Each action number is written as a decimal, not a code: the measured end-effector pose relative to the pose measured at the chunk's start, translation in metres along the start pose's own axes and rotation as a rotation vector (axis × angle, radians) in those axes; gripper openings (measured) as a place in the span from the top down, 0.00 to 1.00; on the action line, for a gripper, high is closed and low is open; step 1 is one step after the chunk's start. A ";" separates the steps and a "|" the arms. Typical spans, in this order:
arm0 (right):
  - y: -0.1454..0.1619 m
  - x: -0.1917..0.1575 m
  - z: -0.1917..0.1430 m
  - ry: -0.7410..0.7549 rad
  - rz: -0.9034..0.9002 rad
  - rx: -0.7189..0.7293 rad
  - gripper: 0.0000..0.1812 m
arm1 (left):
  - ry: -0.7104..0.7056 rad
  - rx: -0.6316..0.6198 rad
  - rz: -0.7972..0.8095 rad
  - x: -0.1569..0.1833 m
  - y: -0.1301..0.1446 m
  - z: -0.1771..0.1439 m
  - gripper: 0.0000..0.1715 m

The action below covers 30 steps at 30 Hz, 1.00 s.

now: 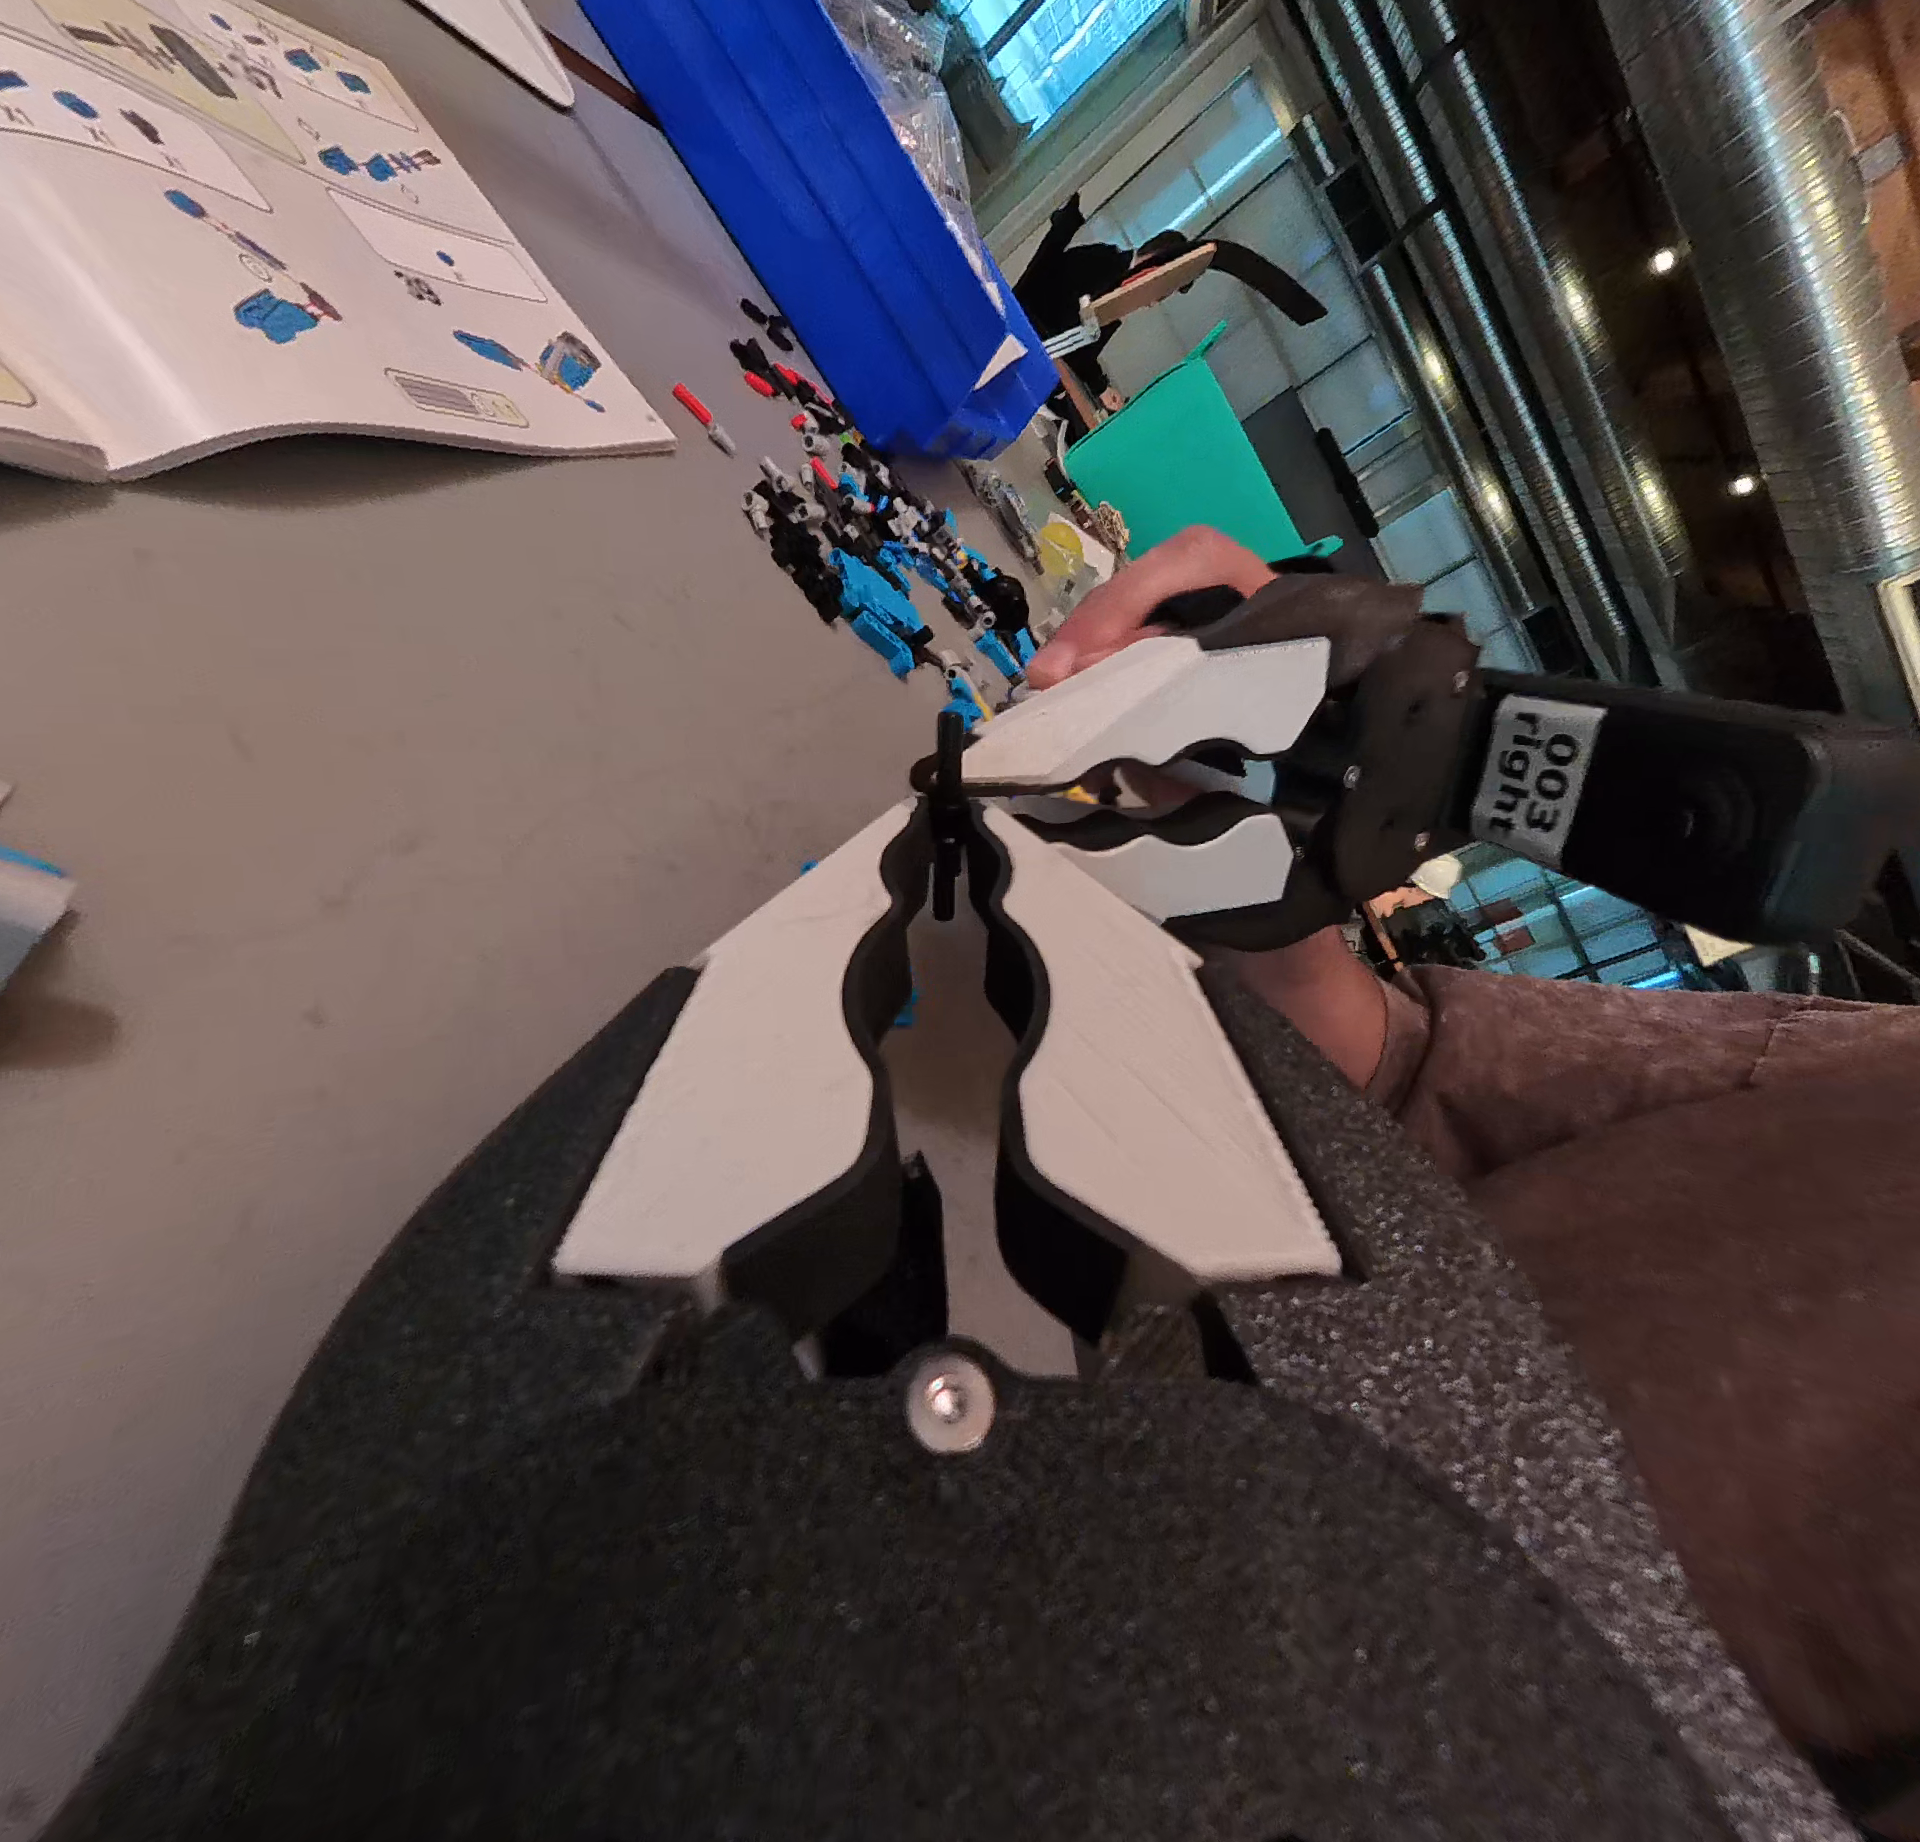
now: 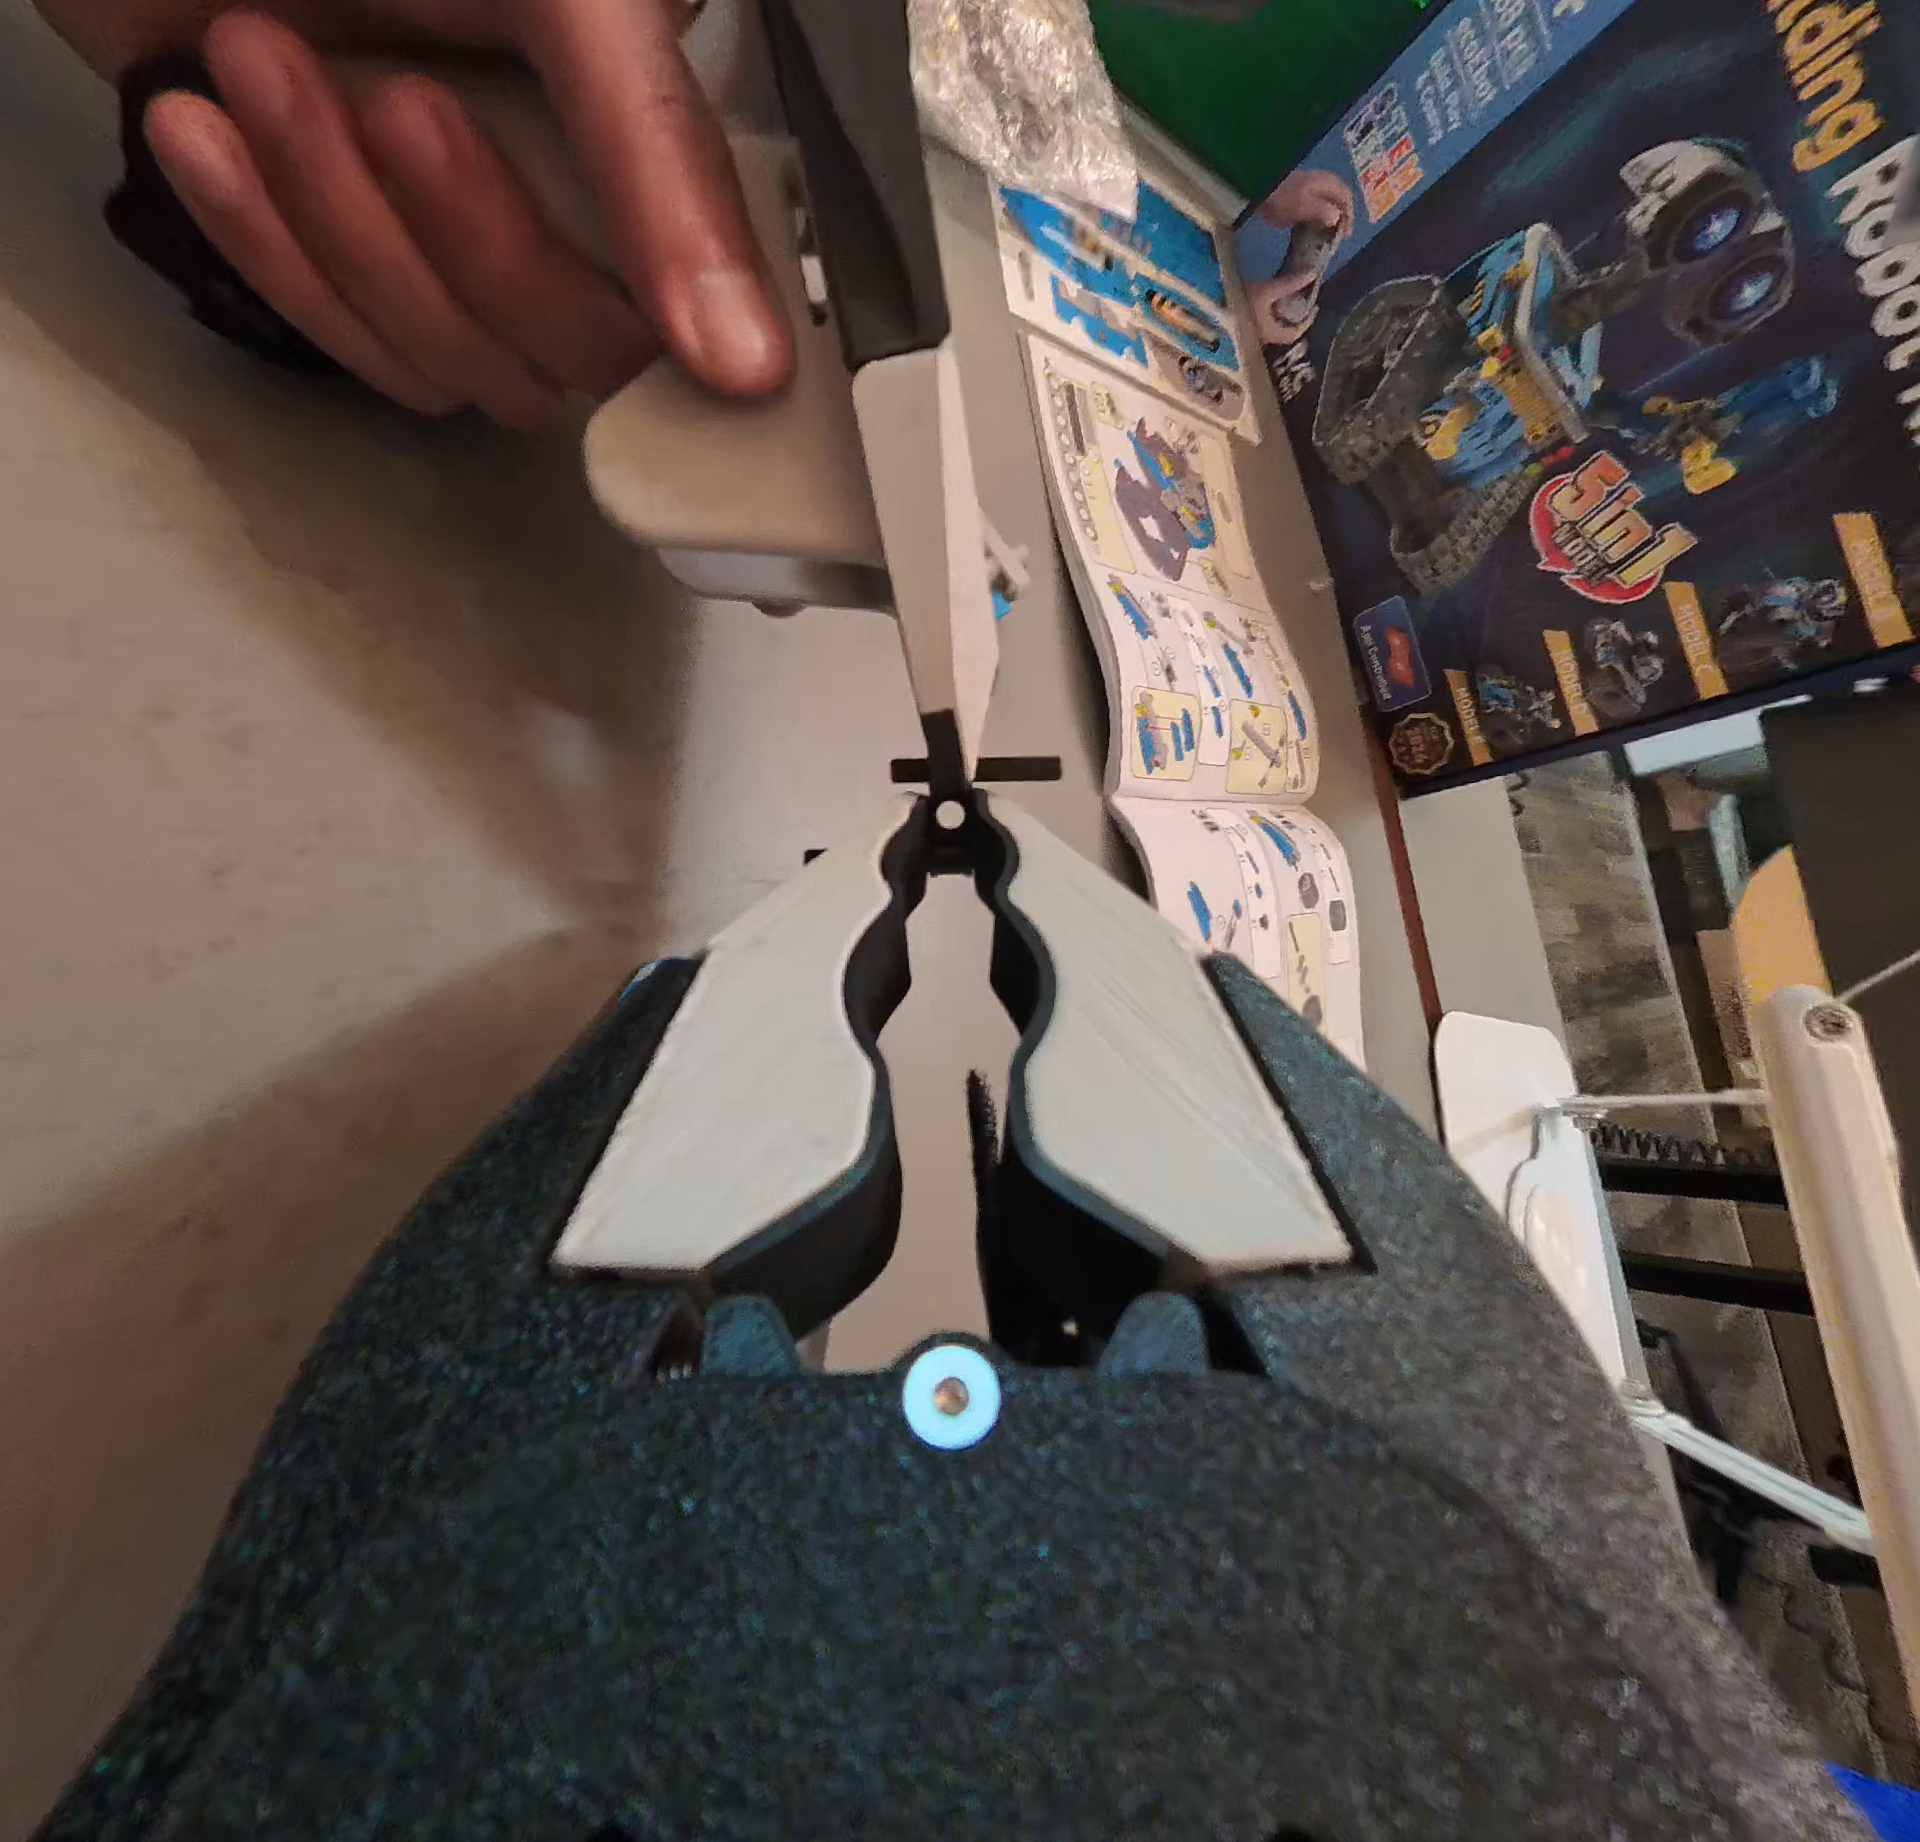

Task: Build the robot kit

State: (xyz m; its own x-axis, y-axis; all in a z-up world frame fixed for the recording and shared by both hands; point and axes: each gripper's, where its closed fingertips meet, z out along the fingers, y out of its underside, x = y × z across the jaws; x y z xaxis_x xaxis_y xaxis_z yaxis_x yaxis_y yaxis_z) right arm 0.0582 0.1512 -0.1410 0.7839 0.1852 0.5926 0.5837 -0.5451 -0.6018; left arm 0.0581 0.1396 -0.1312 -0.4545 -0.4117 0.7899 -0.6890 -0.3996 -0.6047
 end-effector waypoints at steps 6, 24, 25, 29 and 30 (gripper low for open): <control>0.010 -0.013 0.002 -0.053 -0.020 -0.054 0.75 | 0.034 0.016 -0.055 0.000 -0.004 -0.004 0.97; 0.010 -0.011 0.011 0.018 -0.142 -0.145 0.82 | -0.048 0.000 0.012 -0.006 0.001 -0.001 0.97; 0.010 -0.011 0.011 0.023 -0.148 -0.148 0.82 | -0.051 0.003 0.015 -0.006 0.000 -0.002 0.97; 0.010 -0.011 0.012 0.029 -0.150 -0.157 0.82 | -0.069 0.007 0.024 -0.008 0.000 -0.002 0.97; 0.011 -0.011 0.013 0.026 -0.150 -0.160 0.82 | -0.073 0.008 0.025 -0.008 0.000 -0.002 0.97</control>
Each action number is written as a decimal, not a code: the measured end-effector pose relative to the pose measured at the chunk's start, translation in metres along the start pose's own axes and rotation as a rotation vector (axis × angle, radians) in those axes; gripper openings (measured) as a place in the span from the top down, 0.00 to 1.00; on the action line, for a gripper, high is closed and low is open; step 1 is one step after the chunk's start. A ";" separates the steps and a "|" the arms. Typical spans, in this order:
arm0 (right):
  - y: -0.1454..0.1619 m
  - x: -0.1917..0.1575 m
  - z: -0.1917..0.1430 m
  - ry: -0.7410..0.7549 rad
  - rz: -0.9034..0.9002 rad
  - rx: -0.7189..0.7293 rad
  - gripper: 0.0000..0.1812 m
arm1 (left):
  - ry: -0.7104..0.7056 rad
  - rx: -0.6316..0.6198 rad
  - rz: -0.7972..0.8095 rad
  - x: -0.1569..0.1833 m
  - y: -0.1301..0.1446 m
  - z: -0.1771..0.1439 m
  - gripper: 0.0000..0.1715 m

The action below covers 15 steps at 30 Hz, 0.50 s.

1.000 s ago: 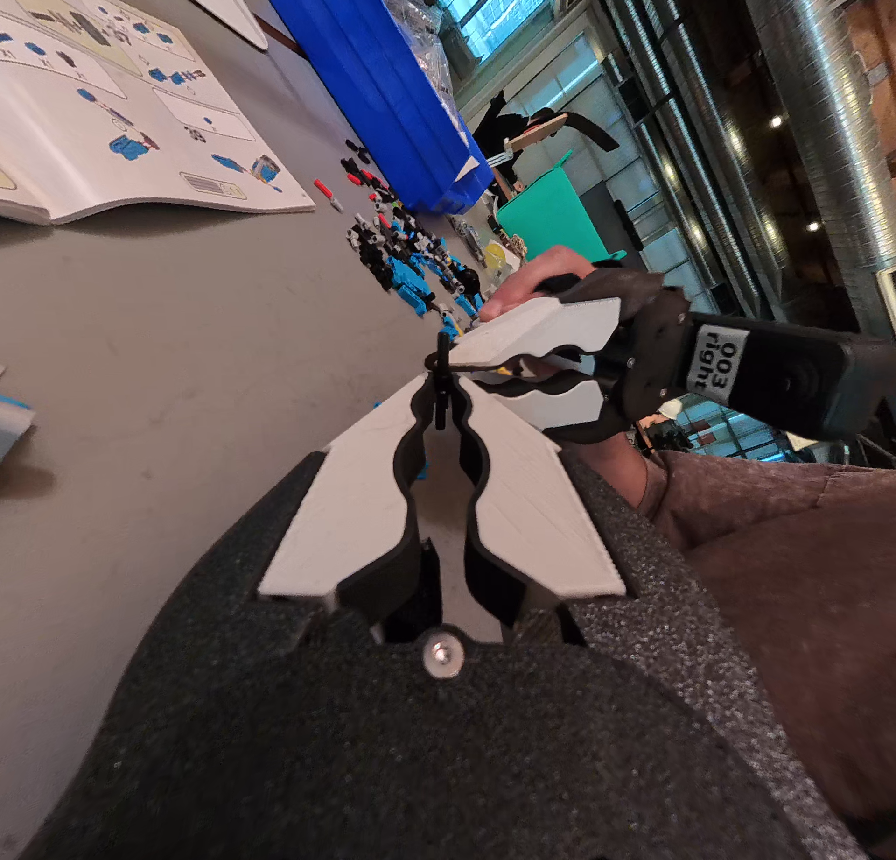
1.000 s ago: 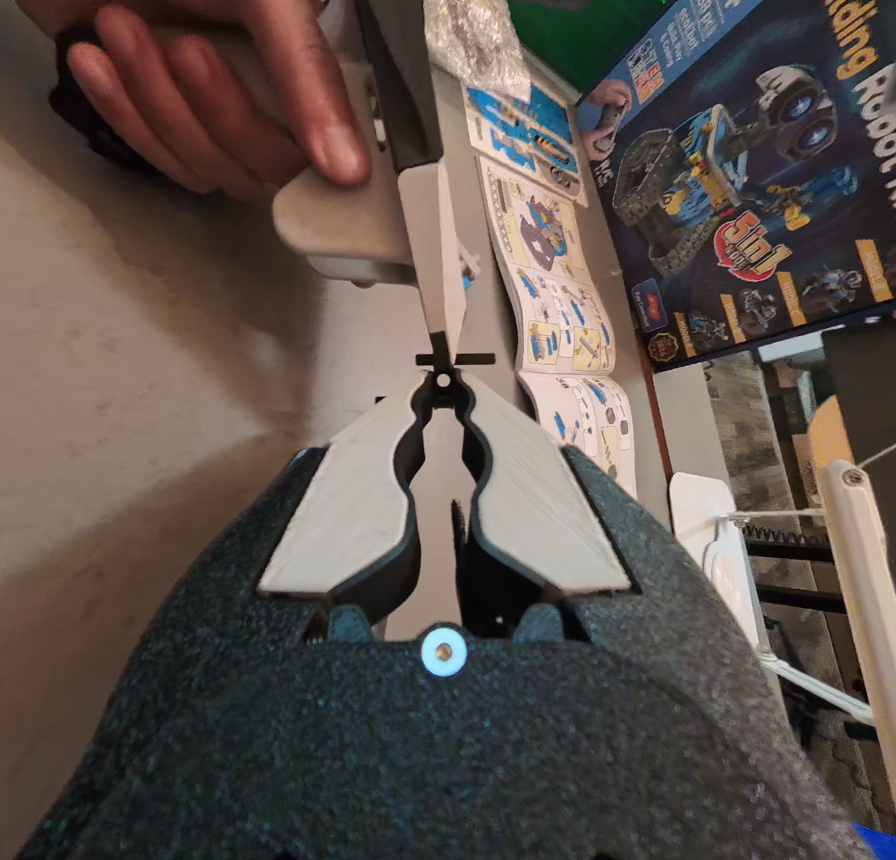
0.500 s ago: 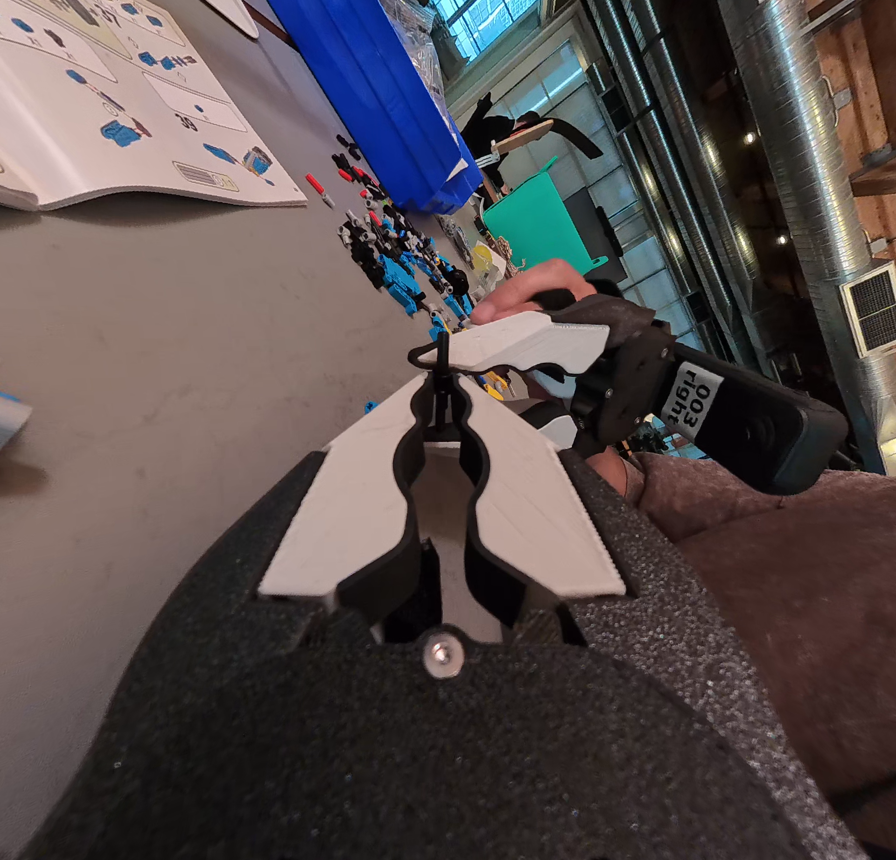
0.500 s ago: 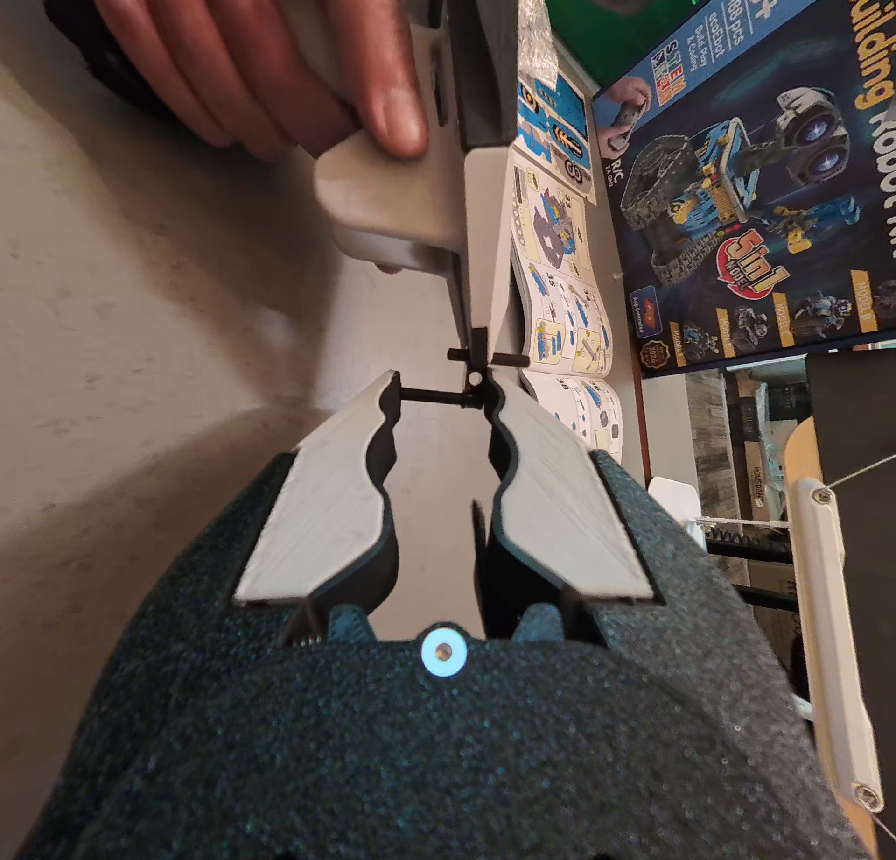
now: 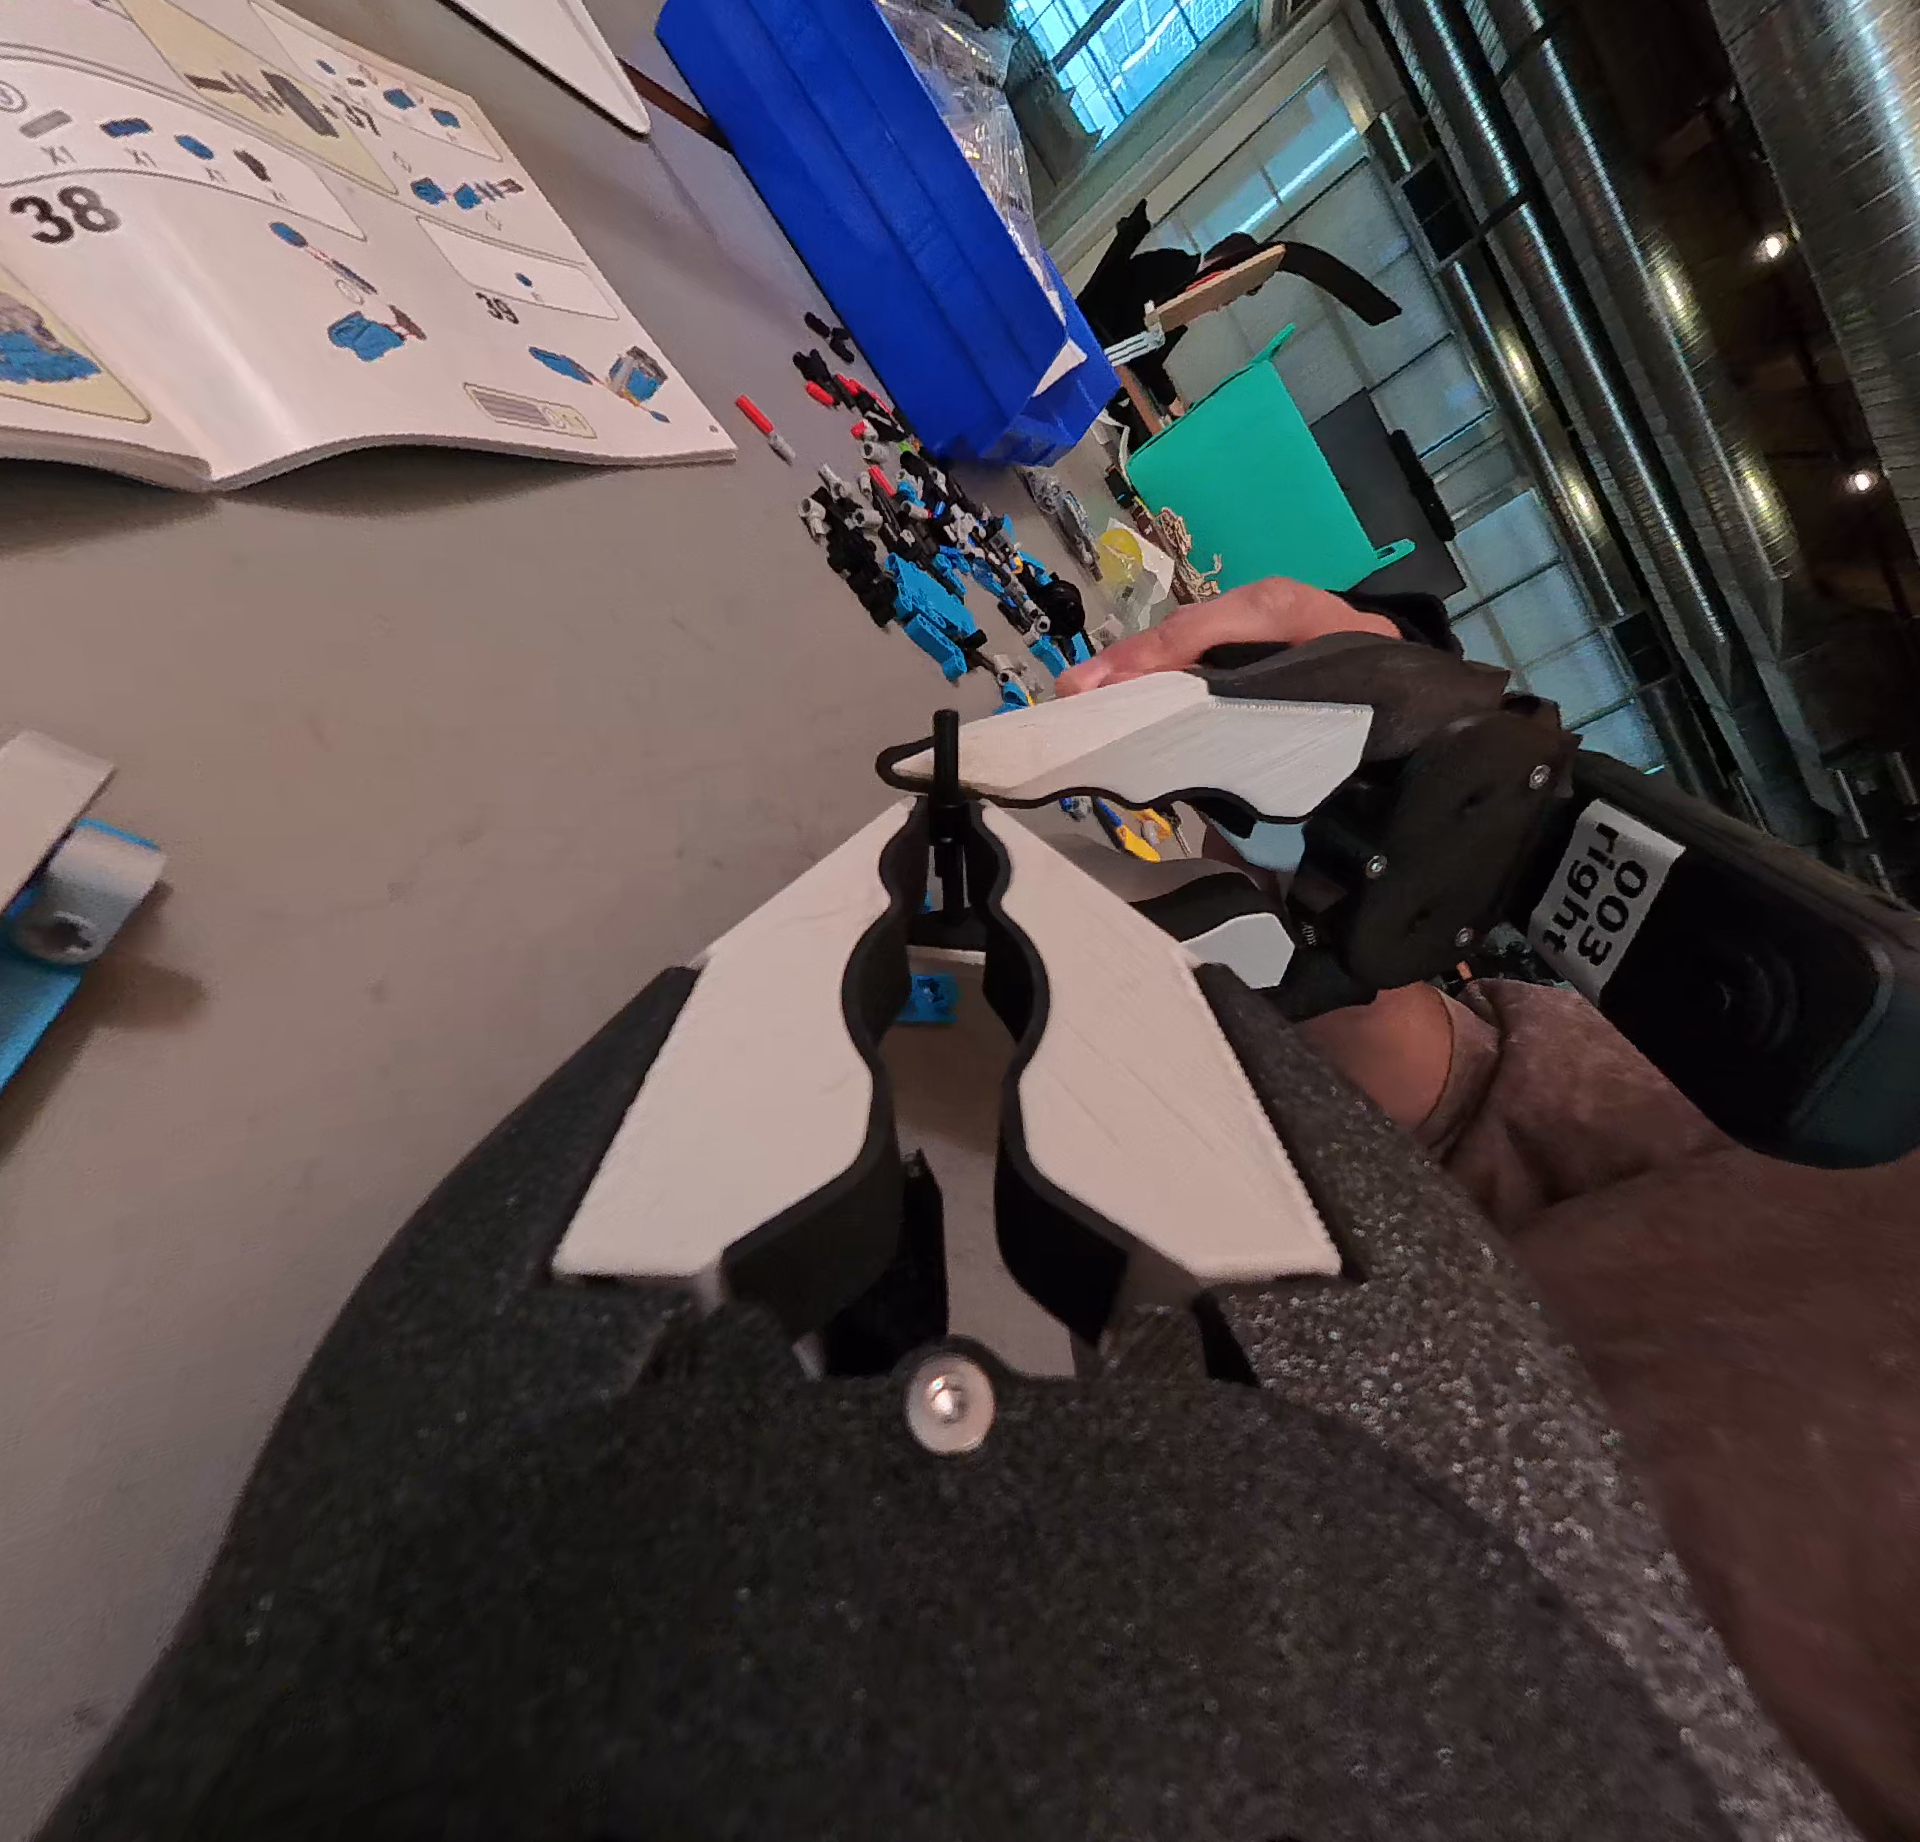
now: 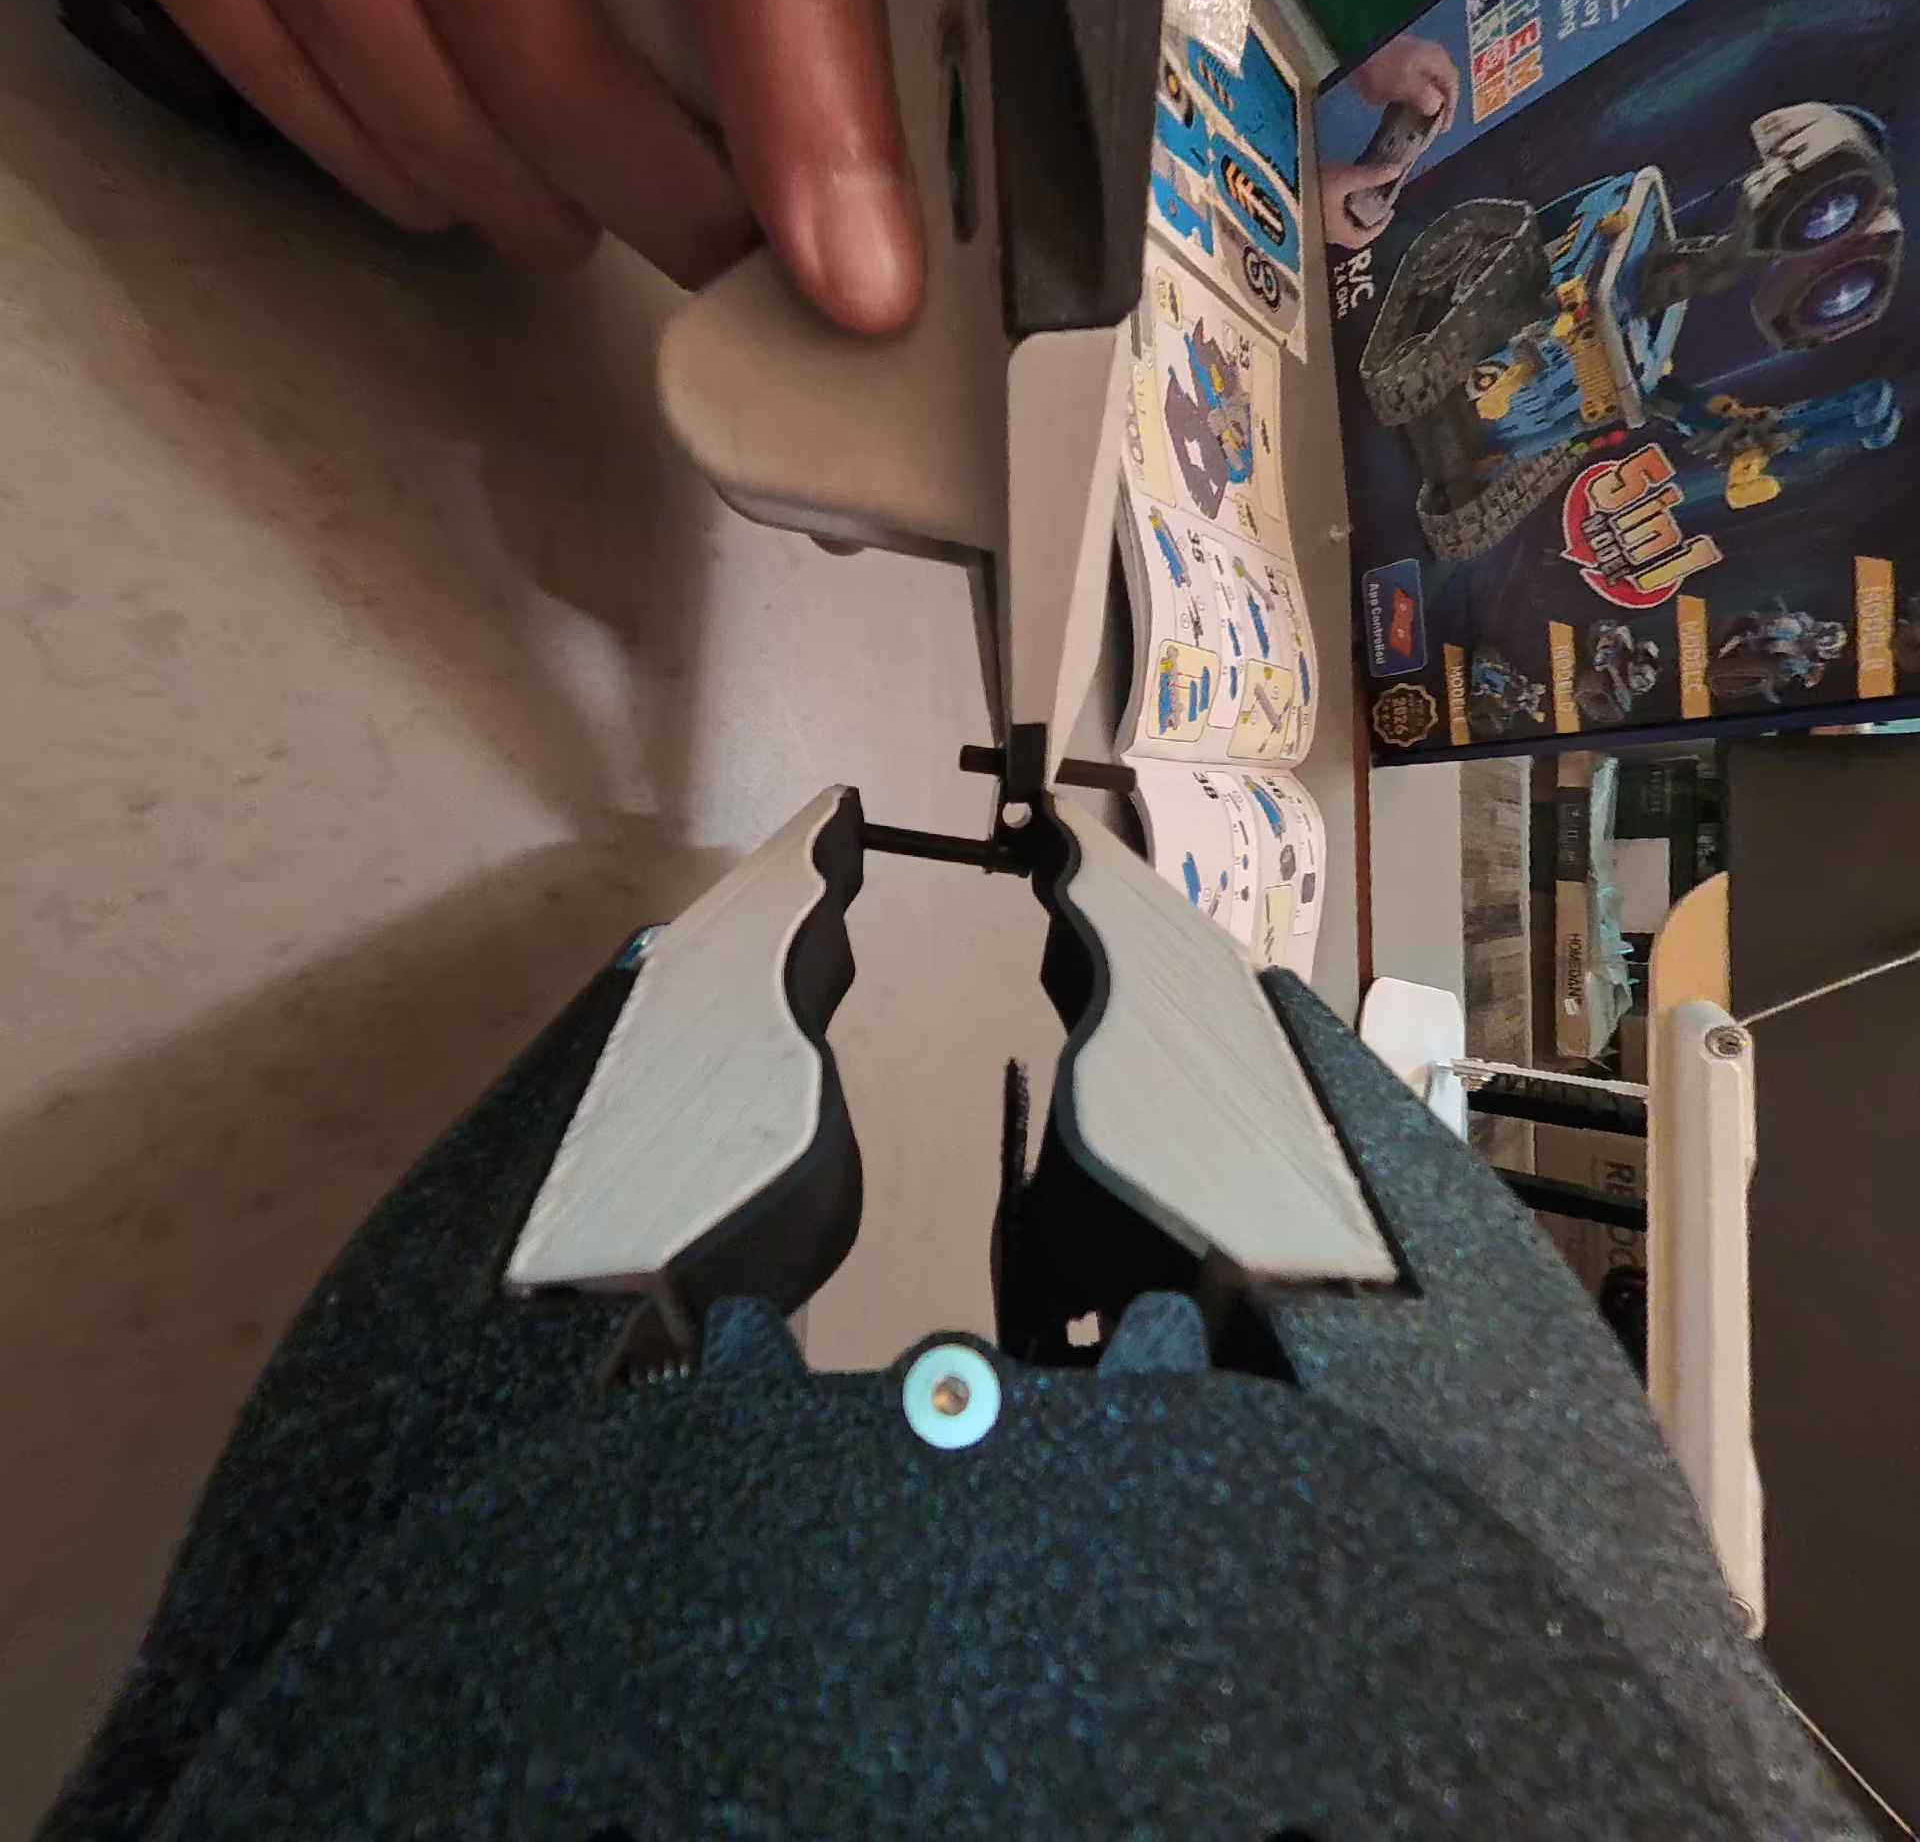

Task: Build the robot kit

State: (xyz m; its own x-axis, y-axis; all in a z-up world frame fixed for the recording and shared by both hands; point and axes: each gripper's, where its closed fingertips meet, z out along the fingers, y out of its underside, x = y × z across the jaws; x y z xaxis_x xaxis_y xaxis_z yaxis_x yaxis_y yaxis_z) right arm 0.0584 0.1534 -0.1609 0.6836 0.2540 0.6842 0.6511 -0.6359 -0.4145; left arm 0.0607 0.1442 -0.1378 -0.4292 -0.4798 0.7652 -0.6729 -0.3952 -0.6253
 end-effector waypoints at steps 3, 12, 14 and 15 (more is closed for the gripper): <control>0.000 0.001 0.001 0.008 0.000 -0.008 0.83 | -0.014 0.012 0.004 -0.001 -0.001 0.000 0.97; -0.003 0.008 0.001 0.016 0.088 0.041 0.82 | 0.023 0.044 -0.011 0.002 -0.009 -0.001 0.97; -0.005 0.014 0.000 0.028 0.139 0.066 0.82 | 0.030 0.056 -0.012 0.003 -0.011 -0.002 0.96; -0.006 0.019 0.000 0.059 0.163 0.074 0.82 | 0.020 0.046 -0.006 0.002 -0.009 -0.002 0.92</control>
State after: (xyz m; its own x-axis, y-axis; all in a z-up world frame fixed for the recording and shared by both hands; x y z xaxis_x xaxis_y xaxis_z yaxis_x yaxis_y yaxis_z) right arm 0.0676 0.1618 -0.1457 0.7628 0.1078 0.6376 0.5574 -0.6094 -0.5638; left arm 0.0651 0.1485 -0.1303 -0.4374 -0.4616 0.7717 -0.6477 -0.4336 -0.6265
